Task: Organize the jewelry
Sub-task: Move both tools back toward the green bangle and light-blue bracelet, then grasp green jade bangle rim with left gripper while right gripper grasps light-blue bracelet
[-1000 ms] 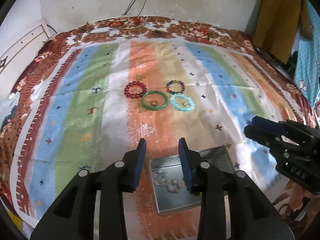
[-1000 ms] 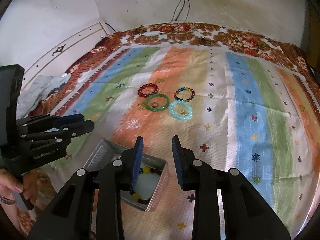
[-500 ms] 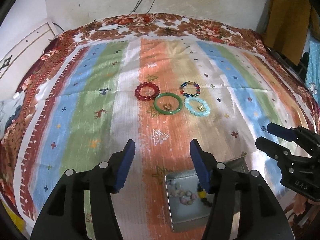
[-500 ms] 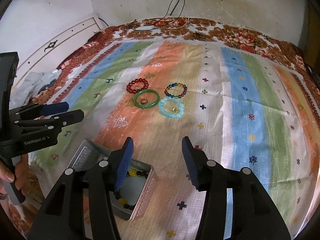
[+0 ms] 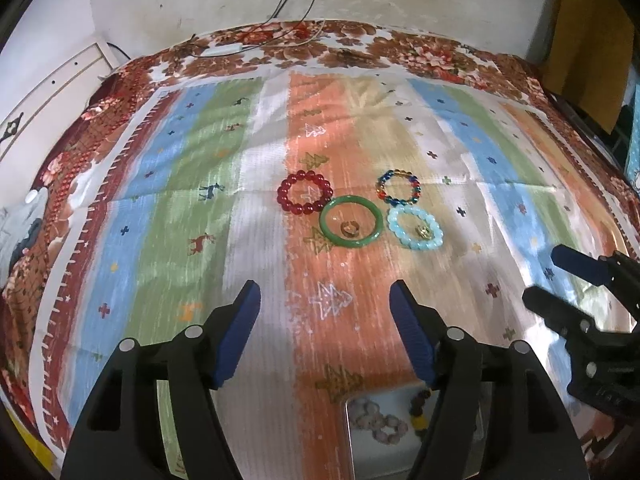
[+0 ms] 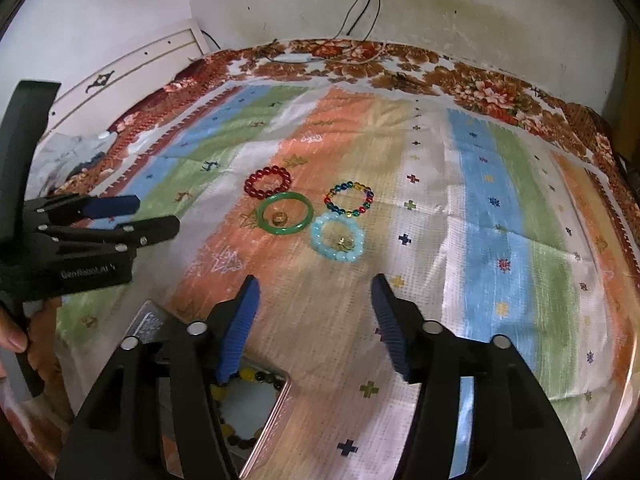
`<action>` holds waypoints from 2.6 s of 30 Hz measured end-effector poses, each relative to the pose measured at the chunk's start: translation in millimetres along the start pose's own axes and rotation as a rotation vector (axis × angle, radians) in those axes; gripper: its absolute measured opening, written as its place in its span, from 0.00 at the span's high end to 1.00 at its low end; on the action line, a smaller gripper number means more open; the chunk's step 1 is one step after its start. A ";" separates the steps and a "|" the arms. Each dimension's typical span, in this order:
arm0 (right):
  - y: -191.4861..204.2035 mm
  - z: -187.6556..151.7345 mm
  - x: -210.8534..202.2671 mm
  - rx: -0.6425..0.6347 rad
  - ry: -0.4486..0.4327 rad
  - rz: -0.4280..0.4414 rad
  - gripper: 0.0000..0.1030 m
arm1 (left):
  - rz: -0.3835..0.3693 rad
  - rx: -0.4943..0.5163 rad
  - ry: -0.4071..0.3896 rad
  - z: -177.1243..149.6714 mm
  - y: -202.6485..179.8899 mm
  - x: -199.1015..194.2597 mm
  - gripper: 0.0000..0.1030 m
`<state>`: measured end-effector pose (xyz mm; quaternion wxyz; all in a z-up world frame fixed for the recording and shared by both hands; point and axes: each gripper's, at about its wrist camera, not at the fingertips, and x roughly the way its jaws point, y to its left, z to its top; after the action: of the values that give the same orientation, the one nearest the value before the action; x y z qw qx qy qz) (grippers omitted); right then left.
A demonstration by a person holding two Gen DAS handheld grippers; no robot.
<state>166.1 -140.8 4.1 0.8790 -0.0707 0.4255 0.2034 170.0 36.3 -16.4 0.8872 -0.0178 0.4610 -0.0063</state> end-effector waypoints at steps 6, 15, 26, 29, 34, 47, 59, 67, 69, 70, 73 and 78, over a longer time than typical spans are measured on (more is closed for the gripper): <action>-5.6 5.9 12.6 0.007 0.016 0.001 0.41 | 0.014 0.001 0.014 13.2 1.3 16.2 0.35; -21.6 18.6 34.0 0.052 0.043 0.021 0.41 | 0.022 -0.009 0.044 26.5 6.3 38.2 0.35; -43.4 33.6 57.1 0.106 0.072 0.025 0.41 | 0.034 -0.045 0.087 43.0 18.4 69.4 0.35; -45.5 36.8 63.5 0.104 0.080 0.022 0.41 | 0.027 -0.050 0.094 46.5 19.2 75.1 0.35; -48.6 42.3 75.1 0.111 0.092 0.024 0.41 | 0.025 -0.047 0.111 51.3 18.5 88.1 0.35; -57.9 47.3 112.7 0.151 0.152 0.020 0.41 | 0.004 -0.077 0.171 59.8 24.4 122.3 0.35; -60.9 51.5 139.5 0.156 0.191 0.014 0.41 | 0.000 -0.091 0.220 65.5 26.2 147.5 0.35; -63.6 54.2 157.2 0.156 0.209 0.001 0.41 | -0.050 -0.147 0.253 68.7 36.0 164.2 0.35; -63.3 55.1 160.5 0.150 0.211 -0.004 0.41 | -0.032 -0.124 0.249 69.4 32.9 166.5 0.35; -63.3 55.7 162.9 0.150 0.213 -0.007 0.41 | -0.034 -0.124 0.252 69.6 32.0 168.4 0.35; -63.0 56.9 169.7 0.152 0.223 -0.006 0.41 | -0.025 -0.112 0.255 70.7 29.8 172.1 0.35; -60.4 56.4 176.7 0.132 0.231 -0.022 0.41 | 0.008 -0.067 0.264 69.8 24.5 176.6 0.37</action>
<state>330.0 -126.2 -100.7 0.8290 -0.0402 0.5356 0.1558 328.5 57.7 -121.6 0.8179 -0.0448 0.5736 0.0105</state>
